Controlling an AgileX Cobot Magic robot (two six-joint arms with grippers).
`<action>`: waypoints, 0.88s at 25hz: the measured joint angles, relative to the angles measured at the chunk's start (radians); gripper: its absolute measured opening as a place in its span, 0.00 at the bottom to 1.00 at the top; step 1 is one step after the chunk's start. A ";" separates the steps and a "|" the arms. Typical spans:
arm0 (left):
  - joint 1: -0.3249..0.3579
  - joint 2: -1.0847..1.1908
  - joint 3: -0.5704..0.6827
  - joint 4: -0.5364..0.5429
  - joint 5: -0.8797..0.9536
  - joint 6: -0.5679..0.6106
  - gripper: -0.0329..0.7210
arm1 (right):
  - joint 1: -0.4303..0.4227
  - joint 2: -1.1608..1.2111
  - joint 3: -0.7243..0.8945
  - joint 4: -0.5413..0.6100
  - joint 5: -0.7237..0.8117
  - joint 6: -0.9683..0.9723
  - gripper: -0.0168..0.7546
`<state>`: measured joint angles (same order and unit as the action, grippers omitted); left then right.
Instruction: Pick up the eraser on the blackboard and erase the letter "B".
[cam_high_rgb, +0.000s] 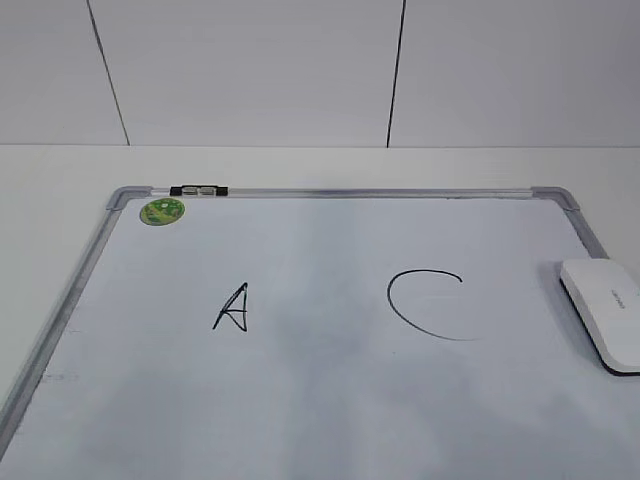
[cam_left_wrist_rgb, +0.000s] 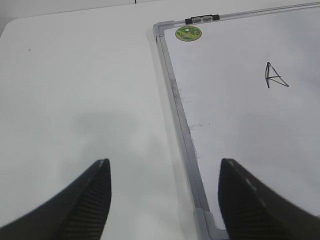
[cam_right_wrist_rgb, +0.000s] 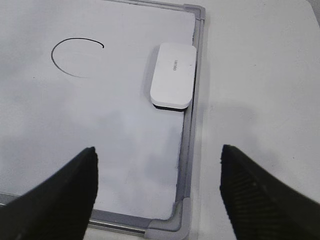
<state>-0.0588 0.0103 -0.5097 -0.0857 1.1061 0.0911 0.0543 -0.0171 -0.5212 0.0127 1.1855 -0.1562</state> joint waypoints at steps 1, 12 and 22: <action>0.000 0.000 0.000 0.000 0.000 -0.001 0.70 | 0.000 0.000 0.000 -0.004 -0.001 0.000 0.79; 0.000 0.000 0.000 0.000 0.000 -0.005 0.70 | 0.000 0.000 0.020 -0.025 -0.018 0.061 0.79; 0.000 0.000 0.000 0.000 0.000 -0.009 0.69 | 0.000 0.000 0.020 -0.088 -0.030 0.156 0.79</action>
<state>-0.0588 0.0103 -0.5097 -0.0857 1.1061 0.0820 0.0543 -0.0171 -0.5008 -0.0755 1.1551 0.0000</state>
